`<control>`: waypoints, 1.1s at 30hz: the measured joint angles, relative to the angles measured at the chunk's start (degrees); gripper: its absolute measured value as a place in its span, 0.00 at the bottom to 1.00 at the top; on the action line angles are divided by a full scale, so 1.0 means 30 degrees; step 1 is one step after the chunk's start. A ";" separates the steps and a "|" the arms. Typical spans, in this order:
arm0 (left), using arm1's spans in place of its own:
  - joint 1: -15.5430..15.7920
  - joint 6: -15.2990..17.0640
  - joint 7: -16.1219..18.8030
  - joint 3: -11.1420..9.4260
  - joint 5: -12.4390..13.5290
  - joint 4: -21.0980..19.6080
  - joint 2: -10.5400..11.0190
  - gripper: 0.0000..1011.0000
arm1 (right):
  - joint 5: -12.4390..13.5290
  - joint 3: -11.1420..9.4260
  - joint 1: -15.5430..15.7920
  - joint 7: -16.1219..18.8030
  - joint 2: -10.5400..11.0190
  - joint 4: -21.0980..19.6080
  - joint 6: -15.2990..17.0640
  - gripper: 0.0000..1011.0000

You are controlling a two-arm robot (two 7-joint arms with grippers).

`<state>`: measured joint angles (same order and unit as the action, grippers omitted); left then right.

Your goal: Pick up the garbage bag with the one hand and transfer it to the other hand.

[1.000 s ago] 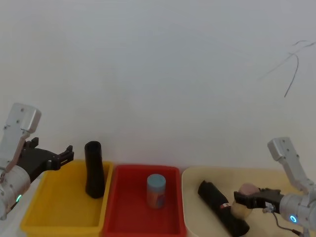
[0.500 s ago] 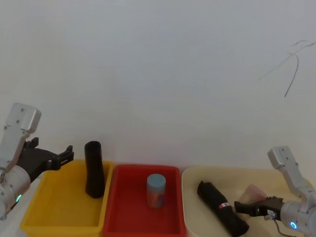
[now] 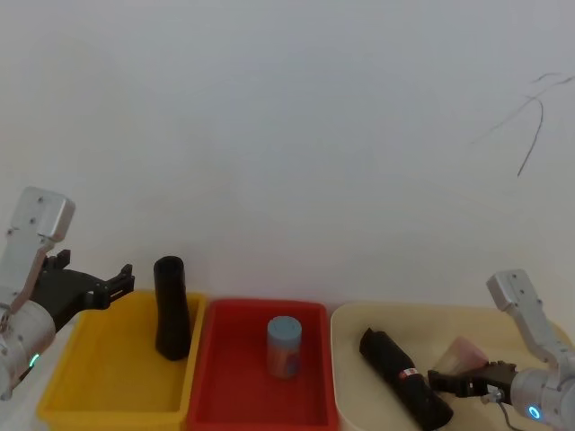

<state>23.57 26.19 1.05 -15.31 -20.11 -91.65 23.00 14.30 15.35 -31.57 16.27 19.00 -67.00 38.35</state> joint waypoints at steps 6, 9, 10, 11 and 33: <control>0.0000 0.0000 0.0000 0.0000 0.0000 0.0001 -0.0001 0.99 | -0.0025 0.0001 -0.0005 -0.0012 -0.0007 0.0027 -0.0012 0.99; 0.0001 0.0000 0.0001 0.0000 0.0000 0.0001 -0.0001 0.99 | -0.0065 -0.0022 0.0054 -0.0069 0.0005 -0.0137 -0.0059 0.99; 0.0001 0.0000 0.0000 0.0000 0.0000 0.0001 0.0000 0.99 | -0.0081 -0.0034 0.0095 -0.0089 0.0015 -0.0234 -0.0072 0.99; 0.0001 0.0000 0.0000 0.0000 0.0000 0.0001 0.0000 0.99 | -0.0098 -0.0047 0.0131 -0.0108 0.0027 -0.0328 -0.0085 0.99; 0.0004 0.0000 -0.0005 0.0000 0.0000 0.0001 -0.0004 0.99 | -0.0703 -0.0883 0.1756 -0.1262 0.0536 -0.5246 0.0331 0.99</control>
<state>23.58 26.19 1.03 -15.31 -20.11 -91.65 22.98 12.19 12.70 -26.30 12.49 20.61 -82.74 39.34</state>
